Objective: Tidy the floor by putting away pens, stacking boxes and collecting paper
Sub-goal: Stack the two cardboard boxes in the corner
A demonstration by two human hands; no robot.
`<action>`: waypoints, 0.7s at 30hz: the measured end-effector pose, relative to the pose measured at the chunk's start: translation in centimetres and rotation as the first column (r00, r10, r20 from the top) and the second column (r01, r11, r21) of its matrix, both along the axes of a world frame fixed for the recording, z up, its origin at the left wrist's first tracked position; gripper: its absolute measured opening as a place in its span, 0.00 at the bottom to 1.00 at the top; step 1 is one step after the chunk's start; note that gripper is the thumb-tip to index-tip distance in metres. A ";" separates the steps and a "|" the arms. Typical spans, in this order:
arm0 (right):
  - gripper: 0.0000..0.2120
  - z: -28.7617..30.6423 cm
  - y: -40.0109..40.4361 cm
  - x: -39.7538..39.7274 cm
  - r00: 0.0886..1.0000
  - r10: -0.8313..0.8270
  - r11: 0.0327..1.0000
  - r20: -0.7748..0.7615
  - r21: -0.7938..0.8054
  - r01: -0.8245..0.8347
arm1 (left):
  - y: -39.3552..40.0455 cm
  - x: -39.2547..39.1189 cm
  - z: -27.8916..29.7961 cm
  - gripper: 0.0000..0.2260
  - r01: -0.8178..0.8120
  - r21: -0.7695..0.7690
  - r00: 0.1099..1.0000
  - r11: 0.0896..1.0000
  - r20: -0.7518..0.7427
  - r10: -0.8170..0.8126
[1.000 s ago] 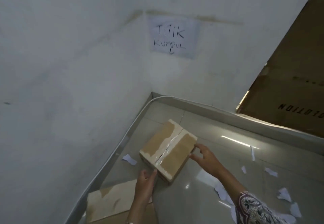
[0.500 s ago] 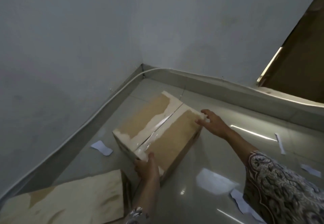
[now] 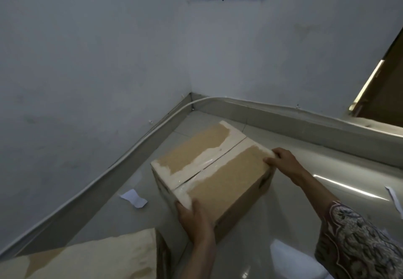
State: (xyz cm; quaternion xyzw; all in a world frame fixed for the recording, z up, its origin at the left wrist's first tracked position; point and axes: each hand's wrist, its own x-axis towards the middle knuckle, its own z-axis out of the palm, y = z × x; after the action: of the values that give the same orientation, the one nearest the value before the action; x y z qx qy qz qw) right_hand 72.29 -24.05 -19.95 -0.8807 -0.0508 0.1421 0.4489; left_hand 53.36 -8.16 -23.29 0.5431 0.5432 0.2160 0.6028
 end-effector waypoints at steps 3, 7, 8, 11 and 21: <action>0.16 -0.3 -0.6 0.6 0.998 -0.057 0.997 -0.019 0.054 0.058 | 2.7 1.9 0.6 0.24 0.099 0.002 0.995 0.995 0.007 -0.099; 0.12 -1.0 -0.7 1.2 0.985 -0.170 0.975 -0.016 0.144 0.171 | 7.1 5.6 1.8 0.20 0.255 -0.021 0.964 0.967 0.080 -0.252; 0.12 -1.2 -0.6 1.4 0.981 -0.191 0.968 -0.012 0.164 0.191 | 8.2 6.5 2.1 0.18 0.302 -0.001 0.951 0.953 0.075 -0.301; 0.10 -1.6 0.2 2.0 0.968 -0.250 0.942 -0.020 0.226 0.248 | 11.3 9.3 3.2 0.16 0.433 0.050 0.899 0.900 0.048 -0.435; 0.10 -4.1 4.3 4.1 0.908 -0.413 0.894 0.070 0.219 0.390 | 18.6 13.9 2.6 0.38 0.858 0.048 0.512 0.511 -0.005 -0.859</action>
State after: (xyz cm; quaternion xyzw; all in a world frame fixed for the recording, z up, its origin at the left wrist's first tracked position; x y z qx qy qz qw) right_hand 76.37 -19.78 -24.05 -0.8291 0.0925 -0.0101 0.5514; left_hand 67.27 10.48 -20.71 0.7516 0.1933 -0.0927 0.6238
